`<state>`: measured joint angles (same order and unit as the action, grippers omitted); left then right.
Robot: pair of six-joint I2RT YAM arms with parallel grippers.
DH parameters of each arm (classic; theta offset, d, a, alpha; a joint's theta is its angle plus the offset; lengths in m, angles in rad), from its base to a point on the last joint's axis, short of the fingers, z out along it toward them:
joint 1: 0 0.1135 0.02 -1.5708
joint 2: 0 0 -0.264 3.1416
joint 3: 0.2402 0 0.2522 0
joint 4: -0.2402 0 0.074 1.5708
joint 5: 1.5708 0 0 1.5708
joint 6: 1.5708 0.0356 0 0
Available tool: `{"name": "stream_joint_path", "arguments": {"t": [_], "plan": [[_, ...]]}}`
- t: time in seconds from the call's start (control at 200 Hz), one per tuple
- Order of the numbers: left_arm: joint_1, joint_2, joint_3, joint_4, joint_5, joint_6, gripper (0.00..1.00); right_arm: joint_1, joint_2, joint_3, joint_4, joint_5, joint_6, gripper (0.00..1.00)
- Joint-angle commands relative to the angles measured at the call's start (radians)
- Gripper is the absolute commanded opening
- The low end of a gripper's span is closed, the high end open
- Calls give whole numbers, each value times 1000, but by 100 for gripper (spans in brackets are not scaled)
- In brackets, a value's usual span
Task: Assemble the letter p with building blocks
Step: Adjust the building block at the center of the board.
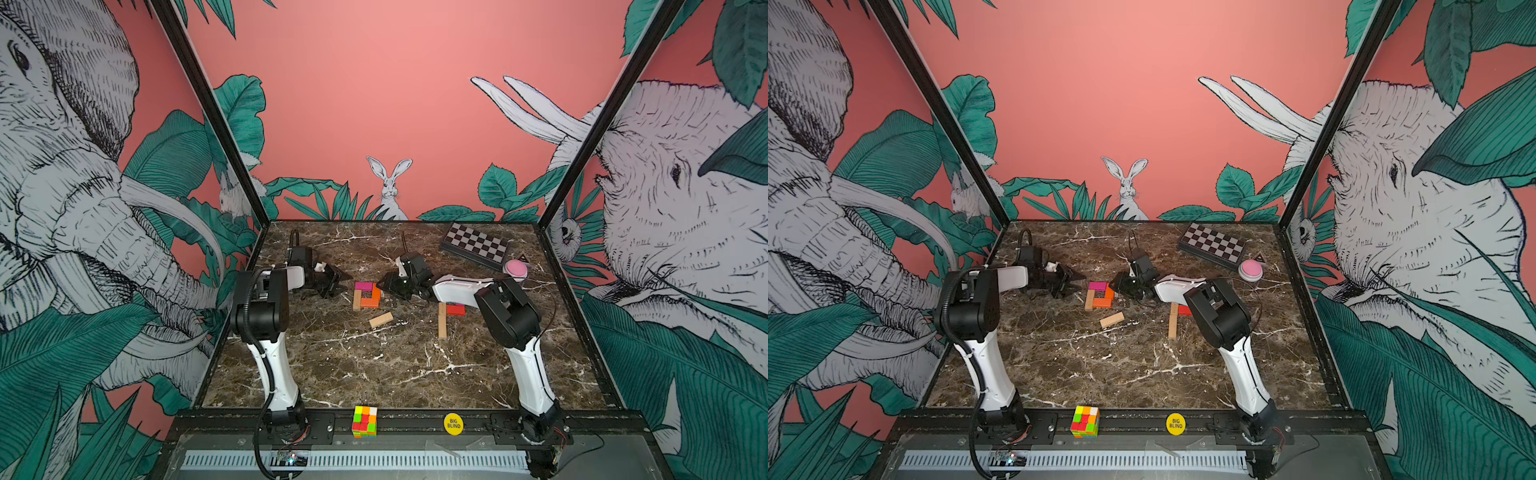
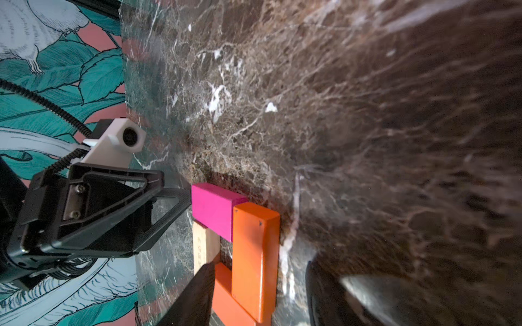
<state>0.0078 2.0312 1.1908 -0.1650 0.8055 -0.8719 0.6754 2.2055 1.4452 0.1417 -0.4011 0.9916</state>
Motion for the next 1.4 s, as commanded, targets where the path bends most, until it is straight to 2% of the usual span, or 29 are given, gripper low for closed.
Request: {"name": "stream_joint_path", "arguments": {"t": [0.0,0.305,1.395], "plan": [[-10,36,4,-33,-49,-10,48,1,25,22,1,-4,10,53],[-37,75,45,-57,-36,6,48,1,56,59,-5,-8,15,53],[-51,95,43,-56,-45,14,48,13,98,104,3,-30,39,52]]}}
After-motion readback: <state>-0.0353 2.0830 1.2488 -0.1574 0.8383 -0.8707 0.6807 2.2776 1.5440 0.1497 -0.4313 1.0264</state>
